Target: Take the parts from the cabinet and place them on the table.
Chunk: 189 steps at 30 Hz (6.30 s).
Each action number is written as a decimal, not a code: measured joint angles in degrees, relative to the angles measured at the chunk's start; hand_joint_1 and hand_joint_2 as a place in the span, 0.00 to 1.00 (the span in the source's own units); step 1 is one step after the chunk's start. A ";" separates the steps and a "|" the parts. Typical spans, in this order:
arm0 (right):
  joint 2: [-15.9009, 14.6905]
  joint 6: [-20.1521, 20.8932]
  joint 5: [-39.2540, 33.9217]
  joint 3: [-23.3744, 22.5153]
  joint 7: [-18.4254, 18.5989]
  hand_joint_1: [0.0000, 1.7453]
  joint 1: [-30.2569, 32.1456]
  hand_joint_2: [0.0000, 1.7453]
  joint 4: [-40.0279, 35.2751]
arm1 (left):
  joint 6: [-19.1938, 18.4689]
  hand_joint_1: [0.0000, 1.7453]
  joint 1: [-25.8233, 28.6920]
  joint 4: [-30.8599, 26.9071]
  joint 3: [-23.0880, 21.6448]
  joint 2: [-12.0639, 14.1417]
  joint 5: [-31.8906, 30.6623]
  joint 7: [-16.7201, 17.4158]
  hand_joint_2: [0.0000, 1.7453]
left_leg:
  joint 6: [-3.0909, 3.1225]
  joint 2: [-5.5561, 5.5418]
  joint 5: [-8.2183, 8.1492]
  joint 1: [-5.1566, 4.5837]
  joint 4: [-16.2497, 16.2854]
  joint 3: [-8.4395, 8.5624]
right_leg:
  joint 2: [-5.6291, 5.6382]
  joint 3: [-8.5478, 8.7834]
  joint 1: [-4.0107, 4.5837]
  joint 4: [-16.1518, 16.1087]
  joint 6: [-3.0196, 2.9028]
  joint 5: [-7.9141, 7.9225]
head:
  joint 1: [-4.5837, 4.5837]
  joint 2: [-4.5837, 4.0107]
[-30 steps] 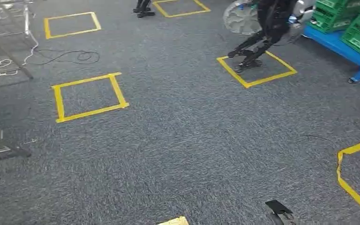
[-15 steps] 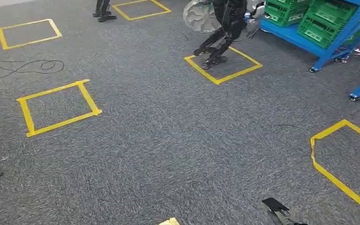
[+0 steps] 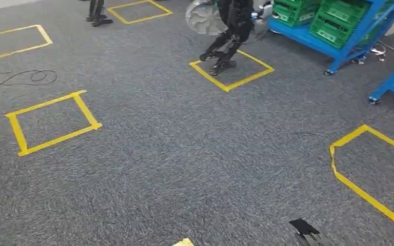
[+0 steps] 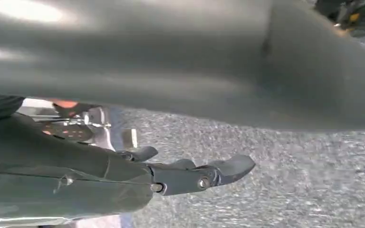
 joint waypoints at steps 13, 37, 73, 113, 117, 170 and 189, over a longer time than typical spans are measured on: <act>0.00 -0.02 -0.85 0.00 -0.15 0.00 -0.05 0.00 0.00 | -0.07 0.00 0.29 0.00 0.00 -0.09 -0.24 0.07 0.00 | 0.36 -6.51 -0.09 0.23 0.99 -1.06 | 5.11 -0.29 0.50 -0.25 -1.56 0.81 | -1.52 0.00; 0.00 0.22 -0.83 0.00 -0.20 0.00 0.00 0.00 0.22 | -0.07 0.00 0.13 0.00 0.00 -0.28 -0.46 0.00 0.00 | -1.39 -3.03 -8.98 0.46 17.13 -8.05 | 1.94 0.17 0.31 -0.59 -1.76 0.50 | -1.14 0.00; 0.07 0.22 -1.03 0.02 -0.42 0.00 -0.01 0.00 0.39 | -0.11 0.00 0.34 0.00 0.00 -0.02 -0.55 -0.46 0.00 | -0.15 -3.85 -0.72 0.13 6.73 -4.00 | 4.76 0.47 0.48 -0.62 -1.90 0.61 | -1.38 0.00; 0.15 1.05 -0.74 1.29 -0.07 0.00 -1.02 0.00 0.44 | 0.35 0.00 0.14 0.00 0.00 0.07 0.65 0.46 0.00 | 1.93 -3.06 1.57 0.15 -0.97 -1.27 | 2.22 -4.27 0.42 9.63 0.32 -5.91 | -0.13 0.00; 0.15 1.09 -0.76 1.38 0.02 0.00 -0.83 0.00 0.46 | 0.44 0.00 0.23 0.00 0.00 -0.02 0.66 0.50 0.00 | 1.82 -1.53 1.42 0.19 -0.84 -1.27 | 1.47 -7.58 -0.33 17.20 1.20 -7.21 | 0.39 0.00; 0.24 2.75 -1.79 1.75 -0.96 0.00 -1.32 0.00 0.44 | -0.13 0.00 0.19 0.00 0.02 0.50 0.00 0.42 0.00 | 0.47 -3.35 1.76 -0.16 1.84 -4.61 | 2.23 2.72 0.05 -0.63 -0.29 -2.24 | -1.51 0.00; 0.24 2.84 -0.90 2.67 -1.20 0.00 -1.39 0.00 0.46 | -0.04 0.00 0.13 0.00 0.02 0.02 1.60 0.68 0.00 | -1.51 -3.18 -4.57 0.72 8.54 -4.82 | 1.35 0.21 -0.46 0.34 -1.44 -0.41 | -0.92 0.00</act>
